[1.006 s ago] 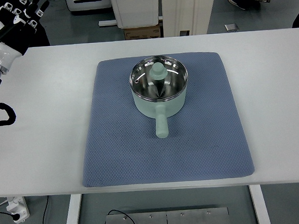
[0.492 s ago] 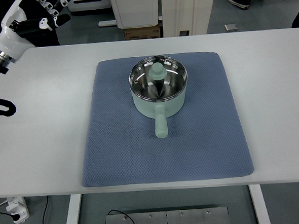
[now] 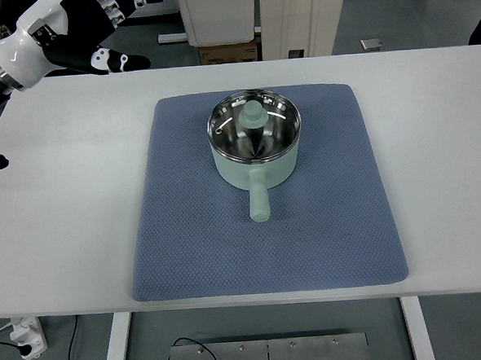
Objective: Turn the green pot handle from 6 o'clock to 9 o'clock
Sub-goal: 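Swing the left hand over the pot toward its green handle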
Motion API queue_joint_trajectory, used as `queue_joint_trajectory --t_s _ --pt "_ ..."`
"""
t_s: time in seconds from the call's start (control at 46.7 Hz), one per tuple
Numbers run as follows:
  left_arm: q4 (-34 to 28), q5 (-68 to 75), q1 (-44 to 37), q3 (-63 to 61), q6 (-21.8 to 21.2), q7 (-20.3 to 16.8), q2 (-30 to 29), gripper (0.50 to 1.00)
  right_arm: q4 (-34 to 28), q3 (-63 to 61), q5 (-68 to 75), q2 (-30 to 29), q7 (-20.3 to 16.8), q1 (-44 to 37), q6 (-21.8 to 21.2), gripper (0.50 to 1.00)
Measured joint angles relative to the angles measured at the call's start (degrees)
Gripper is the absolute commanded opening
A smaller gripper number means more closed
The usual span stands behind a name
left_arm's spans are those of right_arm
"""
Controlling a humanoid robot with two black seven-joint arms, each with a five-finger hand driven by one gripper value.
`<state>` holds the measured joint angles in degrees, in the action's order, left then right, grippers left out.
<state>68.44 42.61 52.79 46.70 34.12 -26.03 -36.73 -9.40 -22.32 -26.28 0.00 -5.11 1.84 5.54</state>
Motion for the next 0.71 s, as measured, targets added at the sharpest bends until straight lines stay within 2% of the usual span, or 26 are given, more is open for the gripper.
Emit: queue_joint_trajectory --t_s 0.514,0.706 --pt "9.5 14.8 6.8 -14.7 0.0 0.0 -0.8 1.000 0.0 0.0 0.0 0.0 0.0 0.0 0.0 1.000" --pt "10.2 23.1 9.0 -19.9 0.8 0.0 -0.2 1.000 0.0 0.0 0.0 0.0 0.0 0.0 0.0 1.000"
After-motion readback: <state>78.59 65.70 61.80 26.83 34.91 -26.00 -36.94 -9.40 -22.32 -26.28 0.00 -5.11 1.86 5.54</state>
